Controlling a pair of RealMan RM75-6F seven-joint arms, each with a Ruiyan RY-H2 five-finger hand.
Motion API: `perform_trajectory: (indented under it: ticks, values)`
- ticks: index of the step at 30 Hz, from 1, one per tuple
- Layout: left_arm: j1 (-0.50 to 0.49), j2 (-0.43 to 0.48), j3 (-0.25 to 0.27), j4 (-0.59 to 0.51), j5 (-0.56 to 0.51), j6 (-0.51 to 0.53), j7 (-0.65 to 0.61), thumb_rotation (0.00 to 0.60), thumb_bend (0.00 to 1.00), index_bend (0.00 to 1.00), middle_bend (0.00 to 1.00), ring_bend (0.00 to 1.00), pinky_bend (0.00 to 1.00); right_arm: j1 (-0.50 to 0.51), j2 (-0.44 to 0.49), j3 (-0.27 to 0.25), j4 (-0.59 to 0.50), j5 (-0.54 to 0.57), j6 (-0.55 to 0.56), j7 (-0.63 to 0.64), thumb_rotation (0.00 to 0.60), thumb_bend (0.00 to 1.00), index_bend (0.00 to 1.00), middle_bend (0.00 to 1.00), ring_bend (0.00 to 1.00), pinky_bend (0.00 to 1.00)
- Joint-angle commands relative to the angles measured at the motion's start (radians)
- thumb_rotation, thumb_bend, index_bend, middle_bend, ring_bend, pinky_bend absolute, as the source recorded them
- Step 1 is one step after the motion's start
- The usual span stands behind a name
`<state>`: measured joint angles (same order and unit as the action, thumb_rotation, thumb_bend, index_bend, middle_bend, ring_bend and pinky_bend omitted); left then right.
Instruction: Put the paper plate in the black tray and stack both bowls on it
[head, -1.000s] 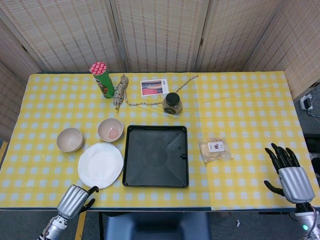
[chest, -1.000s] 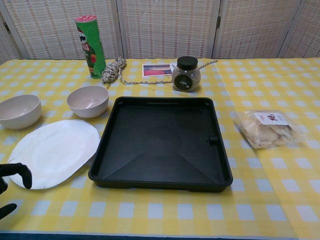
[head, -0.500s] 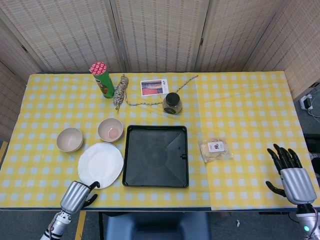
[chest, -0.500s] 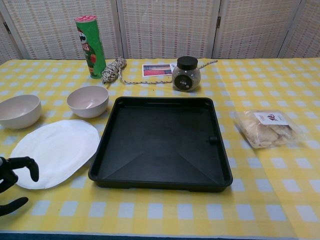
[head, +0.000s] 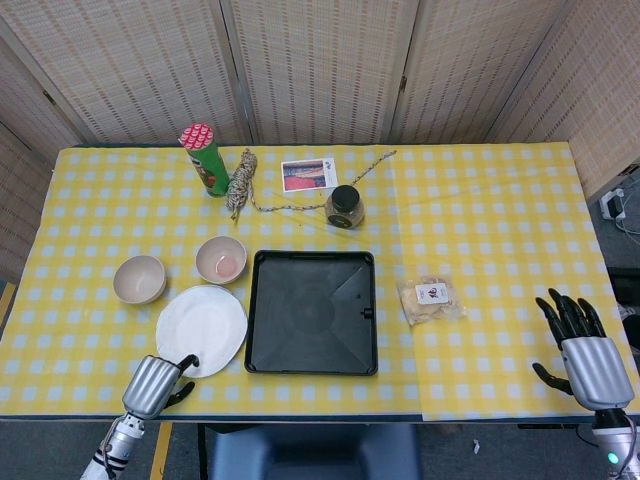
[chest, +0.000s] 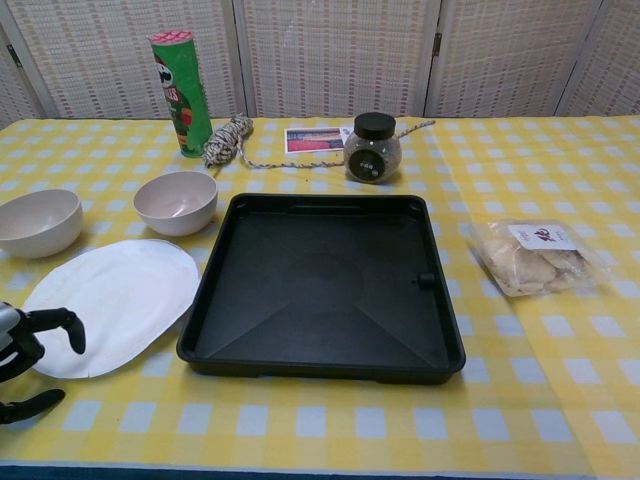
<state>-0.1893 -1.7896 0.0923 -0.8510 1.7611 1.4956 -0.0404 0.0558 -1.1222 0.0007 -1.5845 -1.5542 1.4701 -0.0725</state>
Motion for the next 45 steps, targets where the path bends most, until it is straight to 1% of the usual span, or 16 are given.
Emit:
perform_trajectory:
  ticks: [1,6,13,21,27,33,40,45]
  values:
    - [-0.001,-0.014,-0.002,0.018,-0.006,0.006,-0.003,0.6,0.29,0.5,1.0,1.0,1.0,-0.001,-0.001,-0.001,0.0,0.0,-0.001,-0.003,0.6,0.23,0.0,0.0,0.0,0.0]
    - [0.002,-0.046,-0.01,0.057,-0.018,0.026,-0.024,0.6,0.29,0.49,1.0,1.0,1.0,-0.003,-0.001,0.001,0.0,0.003,0.0,-0.006,0.6,0.24,0.0,0.0,0.0,0.0]
    - [0.007,-0.11,-0.013,0.16,-0.024,0.063,-0.058,0.6,0.29,0.5,1.0,1.0,1.0,-0.005,-0.003,0.002,0.0,0.004,0.001,-0.011,0.6,0.23,0.0,0.0,0.0,0.0]
    - [0.003,-0.162,-0.012,0.254,-0.031,0.082,-0.105,0.6,0.29,0.52,1.0,1.0,1.0,-0.007,-0.001,0.003,-0.002,0.016,-0.004,-0.016,0.6,0.23,0.0,0.0,0.0,0.0]
    - [-0.002,-0.198,-0.012,0.323,-0.034,0.104,-0.157,0.6,0.33,0.55,1.0,1.0,1.0,-0.008,0.002,0.002,-0.004,0.02,-0.01,-0.017,0.6,0.23,0.0,0.0,0.0,0.0]
    - [-0.009,-0.236,-0.018,0.396,-0.033,0.159,-0.198,0.6,0.38,0.6,1.0,1.0,1.0,-0.011,0.007,0.001,-0.006,0.024,-0.012,-0.018,0.6,0.23,0.0,0.0,0.0,0.0]
    - [-0.022,-0.271,-0.028,0.469,-0.053,0.148,-0.224,0.6,0.46,0.6,1.0,1.0,1.0,-0.019,0.012,0.002,-0.008,0.023,0.001,-0.015,0.6,0.23,0.0,0.0,0.0,0.0]
    - [-0.032,-0.287,-0.028,0.496,-0.06,0.147,-0.234,0.6,0.51,0.61,1.0,1.0,1.0,-0.02,0.013,0.001,-0.011,0.02,0.002,-0.016,0.6,0.23,0.0,0.0,0.0,0.0]
